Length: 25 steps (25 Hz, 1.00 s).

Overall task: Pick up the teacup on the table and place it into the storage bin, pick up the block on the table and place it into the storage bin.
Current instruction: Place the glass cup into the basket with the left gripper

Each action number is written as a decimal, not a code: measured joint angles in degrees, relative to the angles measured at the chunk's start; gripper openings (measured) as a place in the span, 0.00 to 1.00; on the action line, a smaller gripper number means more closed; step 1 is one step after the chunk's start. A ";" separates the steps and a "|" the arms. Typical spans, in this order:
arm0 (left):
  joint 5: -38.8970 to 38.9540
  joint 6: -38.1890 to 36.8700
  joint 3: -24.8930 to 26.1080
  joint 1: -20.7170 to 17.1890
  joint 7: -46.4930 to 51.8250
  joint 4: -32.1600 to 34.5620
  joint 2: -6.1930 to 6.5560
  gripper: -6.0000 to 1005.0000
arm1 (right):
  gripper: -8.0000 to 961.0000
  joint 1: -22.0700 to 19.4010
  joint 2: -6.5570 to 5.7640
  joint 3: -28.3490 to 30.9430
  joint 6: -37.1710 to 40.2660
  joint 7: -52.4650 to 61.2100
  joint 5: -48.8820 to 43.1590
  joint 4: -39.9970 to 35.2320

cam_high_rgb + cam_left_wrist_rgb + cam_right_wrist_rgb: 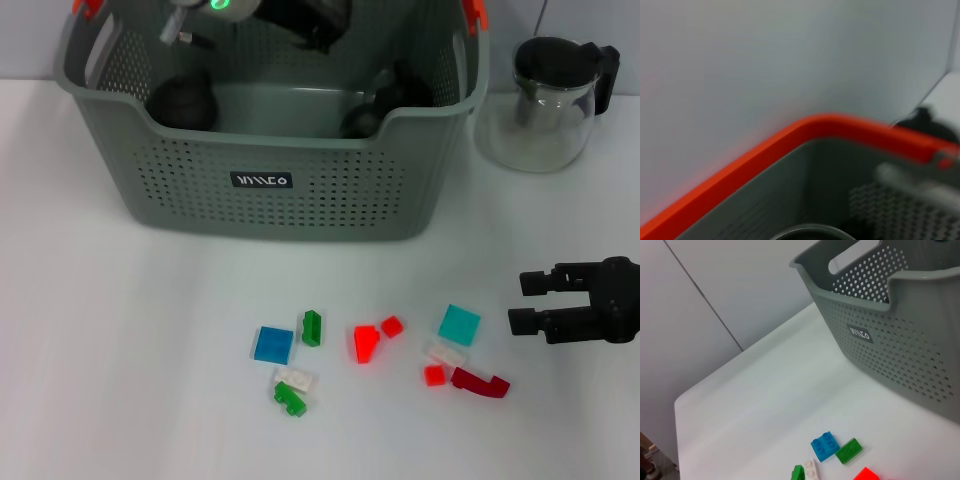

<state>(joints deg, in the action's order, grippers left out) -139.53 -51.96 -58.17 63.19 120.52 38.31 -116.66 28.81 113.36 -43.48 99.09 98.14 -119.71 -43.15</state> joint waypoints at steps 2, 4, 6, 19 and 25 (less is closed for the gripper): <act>-3.23 2.86 -0.57 0.63 1.37 -1.32 -0.69 0.05 | 0.85 0.00 0.01 -0.02 0.00 0.00 0.00 0.00; -6.93 6.21 -1.54 1.03 2.98 -2.75 -1.60 0.05 | 0.85 0.01 0.01 -0.06 -0.05 0.01 0.00 0.00; -9.40 8.26 -2.14 1.24 3.60 -3.65 -2.56 0.05 | 0.85 -0.03 0.02 -0.06 -0.14 0.02 0.00 0.00; -17.87 14.29 -3.34 0.83 3.80 -5.76 -6.25 0.05 | 0.85 -0.03 -0.11 -0.02 -0.22 -0.01 -0.07 0.00; -19.34 14.36 -3.12 0.39 3.84 -5.12 -6.85 0.06 | 0.85 0.14 -0.12 0.16 -0.29 -0.35 -0.09 0.00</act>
<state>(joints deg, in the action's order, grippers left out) -158.87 -37.61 -61.29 63.58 124.36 33.19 -123.52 28.94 113.24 -43.32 98.80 97.79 -119.80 -43.15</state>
